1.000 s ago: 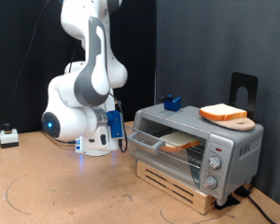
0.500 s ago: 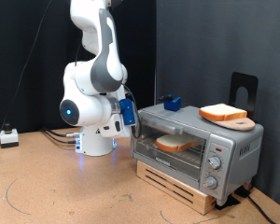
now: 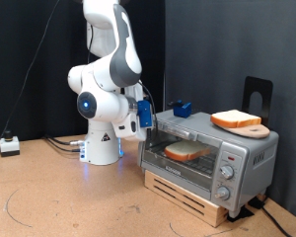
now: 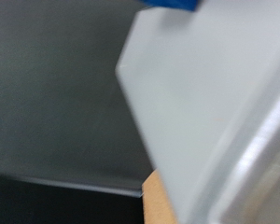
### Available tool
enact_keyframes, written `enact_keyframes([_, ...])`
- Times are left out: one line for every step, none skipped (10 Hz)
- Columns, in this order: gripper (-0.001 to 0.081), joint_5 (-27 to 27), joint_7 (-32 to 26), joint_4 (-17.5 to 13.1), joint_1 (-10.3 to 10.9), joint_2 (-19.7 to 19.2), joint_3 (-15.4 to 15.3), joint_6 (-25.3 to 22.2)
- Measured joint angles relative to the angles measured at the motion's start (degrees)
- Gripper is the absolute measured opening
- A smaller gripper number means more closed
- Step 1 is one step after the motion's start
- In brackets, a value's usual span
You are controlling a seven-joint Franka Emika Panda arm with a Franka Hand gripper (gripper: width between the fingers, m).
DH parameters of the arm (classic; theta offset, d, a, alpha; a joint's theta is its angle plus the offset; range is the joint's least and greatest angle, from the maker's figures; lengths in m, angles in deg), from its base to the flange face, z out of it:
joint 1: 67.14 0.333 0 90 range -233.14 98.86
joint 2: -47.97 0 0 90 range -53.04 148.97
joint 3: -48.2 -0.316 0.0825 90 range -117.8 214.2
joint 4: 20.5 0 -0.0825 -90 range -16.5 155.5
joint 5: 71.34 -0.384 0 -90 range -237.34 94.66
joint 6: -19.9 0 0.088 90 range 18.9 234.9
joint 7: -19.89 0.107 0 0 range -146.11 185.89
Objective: Make a piece of toast with the oven
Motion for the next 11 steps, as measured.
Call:
enact_keyframes([0.0810, -0.2, 1.2, -0.2, -1.1, 0.2, 0.8, 1.6])
enact_keyframes([0.0810, -0.3, 1.3, -0.6, -2.4, 0.2, 2.0, 2.5])
enact_keyframes([0.0810, -0.3, 1.4, -1.1, -3.6, 0.1, 3.3, 2.6])
enact_keyframes([0.0810, -0.3, 1.6, -1.9, -4.8, -0.2, 4.7, 2.5])
enact_keyframes([0.0810, -0.3, 2.2, -2.7, -5.9, -0.6, 6.0, 2.4])
enact_keyframes([0.0810, 0.3, 3.2, -3.7, -6.9, -1.2, 7.1, 2.1])
enact_keyframes([0.0810, 0.6, 3.9, -5.0, -7.6, -2.6, 7.7, 0.9])
enact_keyframes([0.0810, 0.6, 3.5, -4.9, -7.6, -2.6, 7.6, 0.9])
enact_keyframes([0.0810, 0.7, 1.9, -5.1, -7.5, -2.6, 7.5, 0.6])
enact_keyframes([0.0810, 0.7, 0.9, -5.8, -7.2, -3.1, 7.3, -0.3])
enact_keyframes([0.0810, 0.6, 0.4, -7.6, -7.0, -4.6, 6.7, -0.9])
